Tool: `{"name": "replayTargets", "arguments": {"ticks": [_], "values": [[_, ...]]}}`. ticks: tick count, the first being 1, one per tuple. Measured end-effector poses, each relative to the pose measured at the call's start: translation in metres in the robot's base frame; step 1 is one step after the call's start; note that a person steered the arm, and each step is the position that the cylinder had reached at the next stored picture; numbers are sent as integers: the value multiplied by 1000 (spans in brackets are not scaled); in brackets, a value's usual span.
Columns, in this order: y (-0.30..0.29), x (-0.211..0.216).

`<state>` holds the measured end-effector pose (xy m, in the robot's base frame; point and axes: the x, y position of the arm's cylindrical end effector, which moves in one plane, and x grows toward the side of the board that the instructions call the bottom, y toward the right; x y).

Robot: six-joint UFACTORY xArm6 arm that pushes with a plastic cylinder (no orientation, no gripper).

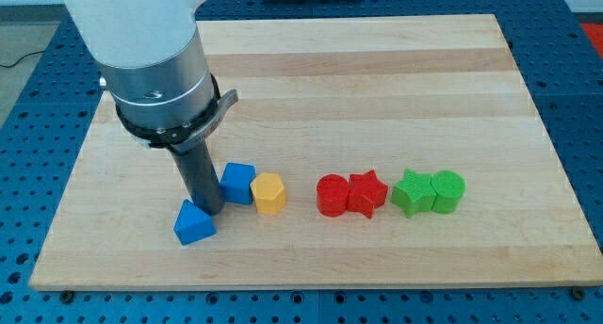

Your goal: Place the blue cube to the left of the yellow hexagon

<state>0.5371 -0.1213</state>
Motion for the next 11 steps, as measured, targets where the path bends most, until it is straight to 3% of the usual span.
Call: {"name": "replayTargets", "arguments": {"ticks": [3,8,11], "values": [[-37,-4],[21,-6],[-16,-24]]}}
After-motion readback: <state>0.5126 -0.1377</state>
